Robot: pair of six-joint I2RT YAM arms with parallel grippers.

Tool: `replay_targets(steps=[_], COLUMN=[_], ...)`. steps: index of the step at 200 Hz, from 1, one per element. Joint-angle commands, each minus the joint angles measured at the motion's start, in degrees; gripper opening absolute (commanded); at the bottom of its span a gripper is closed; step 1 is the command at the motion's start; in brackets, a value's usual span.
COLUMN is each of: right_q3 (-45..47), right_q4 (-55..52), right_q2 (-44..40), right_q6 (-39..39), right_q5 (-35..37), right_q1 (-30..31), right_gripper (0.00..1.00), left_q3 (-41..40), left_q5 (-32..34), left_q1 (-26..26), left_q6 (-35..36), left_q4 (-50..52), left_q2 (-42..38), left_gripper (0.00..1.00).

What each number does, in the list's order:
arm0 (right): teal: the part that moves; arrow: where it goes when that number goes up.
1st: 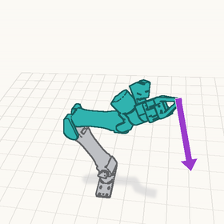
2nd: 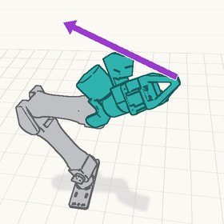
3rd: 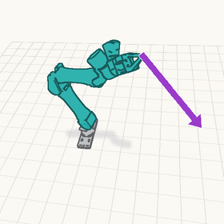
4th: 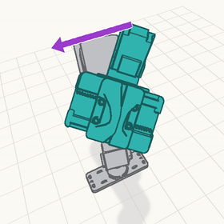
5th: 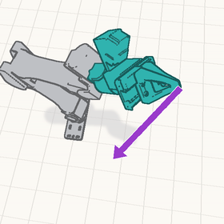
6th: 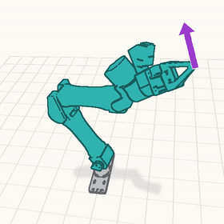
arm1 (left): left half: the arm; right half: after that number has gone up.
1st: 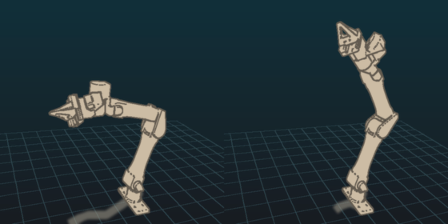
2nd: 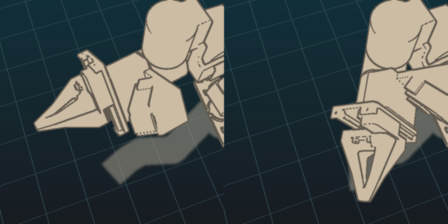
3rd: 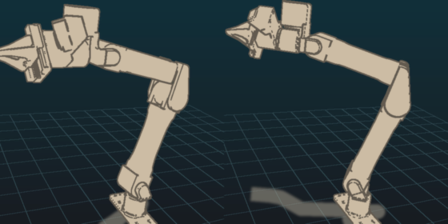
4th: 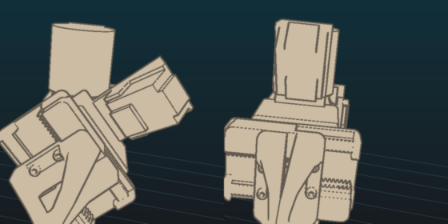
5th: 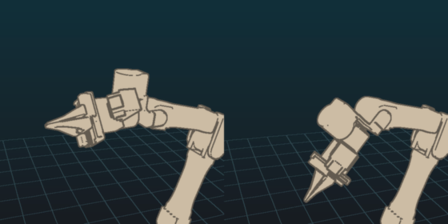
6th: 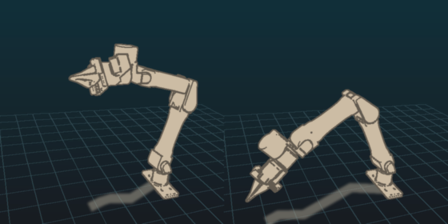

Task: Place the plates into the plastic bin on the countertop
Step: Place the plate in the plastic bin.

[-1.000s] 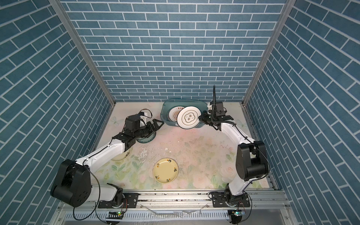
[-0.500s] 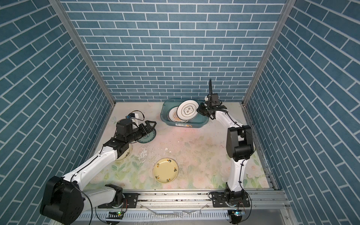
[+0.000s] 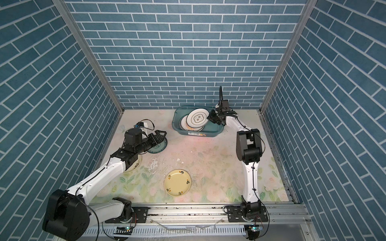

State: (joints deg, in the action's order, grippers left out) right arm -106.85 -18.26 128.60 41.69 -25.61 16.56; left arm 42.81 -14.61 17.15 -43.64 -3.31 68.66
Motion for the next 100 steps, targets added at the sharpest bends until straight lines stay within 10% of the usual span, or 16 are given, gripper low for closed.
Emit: replay_targets(steps=[1,72,100], right_q3=[-3.5,-10.5,-13.0], right_q4=[-1.5,-8.6,-13.3], right_q2=[1.4,5.4,6.0], right_q6=[0.1,-2.9,-5.3], right_q5=[-1.5,-0.4,1.0], right_q1=[1.3,3.2,3.3], right_gripper=[0.00,0.00,0.18], left_q3=[-0.3,-0.5,-0.4], left_q5=[-0.3,-0.6,-1.1], left_q1=[-0.4,-0.5,-0.7], left_q6=[1.1,0.9,1.0], left_q4=[0.2,0.1,0.4], left_q2=[1.2,1.8,2.2], left_gripper=[0.99,1.00,0.99])
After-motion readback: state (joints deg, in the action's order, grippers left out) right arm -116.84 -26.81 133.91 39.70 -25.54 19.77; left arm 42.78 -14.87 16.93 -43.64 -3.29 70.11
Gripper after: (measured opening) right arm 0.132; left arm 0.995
